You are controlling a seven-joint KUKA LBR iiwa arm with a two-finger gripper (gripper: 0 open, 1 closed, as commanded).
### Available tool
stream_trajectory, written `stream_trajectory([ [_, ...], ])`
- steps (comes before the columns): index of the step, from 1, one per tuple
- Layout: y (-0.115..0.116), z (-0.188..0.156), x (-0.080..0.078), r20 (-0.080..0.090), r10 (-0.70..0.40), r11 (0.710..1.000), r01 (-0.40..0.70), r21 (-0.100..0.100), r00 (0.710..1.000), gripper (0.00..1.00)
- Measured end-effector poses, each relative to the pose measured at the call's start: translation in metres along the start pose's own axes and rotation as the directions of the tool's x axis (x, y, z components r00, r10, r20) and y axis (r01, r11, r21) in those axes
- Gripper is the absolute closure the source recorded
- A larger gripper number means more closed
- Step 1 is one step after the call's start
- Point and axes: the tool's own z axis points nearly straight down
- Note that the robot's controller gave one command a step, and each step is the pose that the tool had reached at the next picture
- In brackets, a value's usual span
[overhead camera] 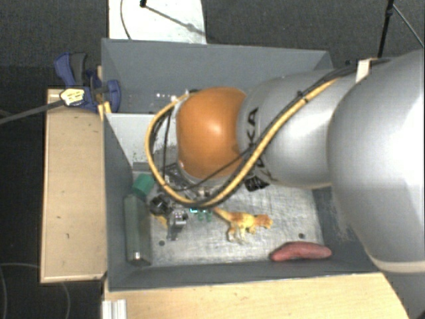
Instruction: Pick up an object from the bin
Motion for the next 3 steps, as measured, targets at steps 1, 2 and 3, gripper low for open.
stream_trajectory([
  [1,-0.001,-0.004,-0.002,0.007,0.006,1.000,-0.006,-0.002,1.000,0.00],
  [2,0.016,0.042,-0.037,0.016,0.233,0.973,-0.233,-0.010,0.972,0.00],
  [3,0.016,0.073,-0.030,0.018,0.370,0.929,-0.370,0.011,0.929,0.00],
])
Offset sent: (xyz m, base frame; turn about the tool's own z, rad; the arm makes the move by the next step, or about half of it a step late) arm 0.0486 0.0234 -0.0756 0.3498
